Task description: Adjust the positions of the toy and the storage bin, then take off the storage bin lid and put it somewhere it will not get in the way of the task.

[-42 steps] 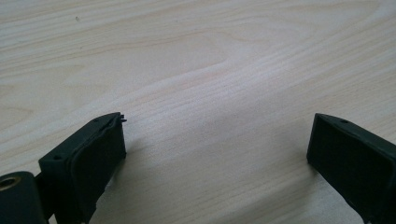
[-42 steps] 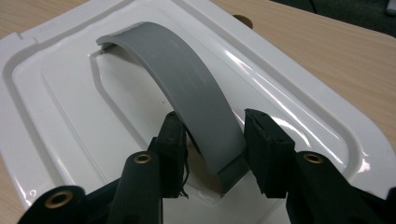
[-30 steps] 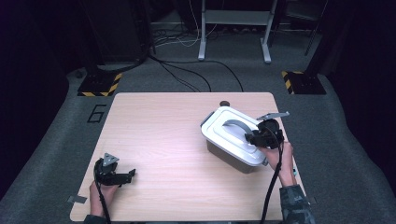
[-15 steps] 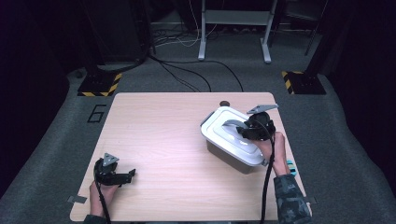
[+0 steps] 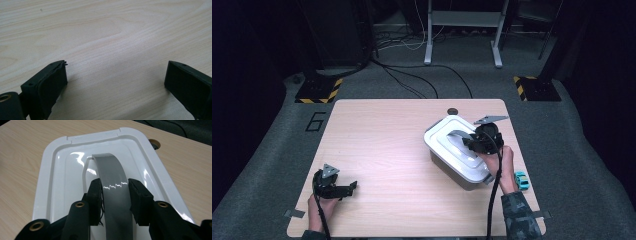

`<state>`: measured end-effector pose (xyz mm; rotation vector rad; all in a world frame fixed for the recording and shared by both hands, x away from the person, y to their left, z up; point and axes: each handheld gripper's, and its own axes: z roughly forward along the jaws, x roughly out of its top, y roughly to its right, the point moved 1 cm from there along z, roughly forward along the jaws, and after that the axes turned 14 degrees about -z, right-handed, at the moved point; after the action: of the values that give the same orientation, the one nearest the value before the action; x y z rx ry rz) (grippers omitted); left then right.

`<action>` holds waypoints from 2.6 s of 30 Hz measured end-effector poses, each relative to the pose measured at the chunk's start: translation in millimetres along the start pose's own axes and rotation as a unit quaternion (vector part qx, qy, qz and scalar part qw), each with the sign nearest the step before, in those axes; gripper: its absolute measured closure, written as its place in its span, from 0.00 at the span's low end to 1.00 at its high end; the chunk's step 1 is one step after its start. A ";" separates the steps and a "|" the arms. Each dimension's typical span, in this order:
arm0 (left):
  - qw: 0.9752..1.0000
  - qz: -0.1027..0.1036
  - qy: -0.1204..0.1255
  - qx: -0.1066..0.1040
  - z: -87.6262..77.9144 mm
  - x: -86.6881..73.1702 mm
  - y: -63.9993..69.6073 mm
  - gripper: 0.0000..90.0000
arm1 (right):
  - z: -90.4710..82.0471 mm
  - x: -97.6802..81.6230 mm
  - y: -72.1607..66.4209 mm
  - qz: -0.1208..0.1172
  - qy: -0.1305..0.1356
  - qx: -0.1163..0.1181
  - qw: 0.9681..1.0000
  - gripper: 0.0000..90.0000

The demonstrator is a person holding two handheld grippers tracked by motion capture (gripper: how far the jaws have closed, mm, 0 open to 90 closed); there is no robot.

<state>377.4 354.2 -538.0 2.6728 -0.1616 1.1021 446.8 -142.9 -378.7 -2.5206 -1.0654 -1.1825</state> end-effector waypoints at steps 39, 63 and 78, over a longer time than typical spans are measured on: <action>1.000 0.003 0.001 -0.001 -0.1 0.3 -0.3 0.05 | 19.8 19.9 -30.0 -0.009 -0.001 0.039 0.999 0.74; 1.000 0.003 -0.002 -0.001 -0.5 0.4 -0.3 0.05 | 10.5 13.9 -51.9 -0.027 0.003 0.046 0.999 0.74; 1.000 0.002 0.000 -0.001 -0.1 0.2 -0.2 0.05 | -1.9 23.3 -50.9 -0.040 0.015 0.031 0.999 0.74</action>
<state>377.5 354.4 -537.8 2.6720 -0.1684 1.1030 422.0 -93.8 -368.0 -2.4270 -1.1867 -1.1835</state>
